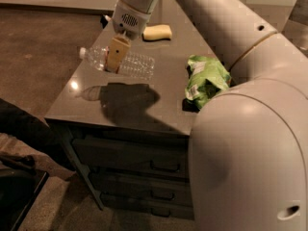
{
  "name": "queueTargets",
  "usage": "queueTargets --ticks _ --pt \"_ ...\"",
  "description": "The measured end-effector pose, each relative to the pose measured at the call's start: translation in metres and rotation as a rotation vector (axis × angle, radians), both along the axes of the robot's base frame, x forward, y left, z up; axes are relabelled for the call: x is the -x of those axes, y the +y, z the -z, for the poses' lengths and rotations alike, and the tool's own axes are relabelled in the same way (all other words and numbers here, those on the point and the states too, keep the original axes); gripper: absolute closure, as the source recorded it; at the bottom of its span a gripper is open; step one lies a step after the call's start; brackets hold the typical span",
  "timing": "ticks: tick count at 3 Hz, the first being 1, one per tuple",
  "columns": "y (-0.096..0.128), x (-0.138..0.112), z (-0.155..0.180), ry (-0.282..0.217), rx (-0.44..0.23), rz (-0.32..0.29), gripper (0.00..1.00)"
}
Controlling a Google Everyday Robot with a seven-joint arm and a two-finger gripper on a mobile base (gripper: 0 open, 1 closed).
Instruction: Place water bottle upright
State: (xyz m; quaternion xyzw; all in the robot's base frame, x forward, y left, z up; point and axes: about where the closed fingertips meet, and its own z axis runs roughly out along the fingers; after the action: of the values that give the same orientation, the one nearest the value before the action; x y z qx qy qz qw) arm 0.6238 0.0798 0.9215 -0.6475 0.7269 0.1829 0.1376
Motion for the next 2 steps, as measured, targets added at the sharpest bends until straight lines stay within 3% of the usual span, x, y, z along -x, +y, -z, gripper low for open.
queueTargets --ticks 1,2 --pt "0.002 0.001 -0.026 0.020 -0.168 -0.004 1.00" --pt "-0.005 0.003 -0.049 0.024 -0.319 0.062 1.00"
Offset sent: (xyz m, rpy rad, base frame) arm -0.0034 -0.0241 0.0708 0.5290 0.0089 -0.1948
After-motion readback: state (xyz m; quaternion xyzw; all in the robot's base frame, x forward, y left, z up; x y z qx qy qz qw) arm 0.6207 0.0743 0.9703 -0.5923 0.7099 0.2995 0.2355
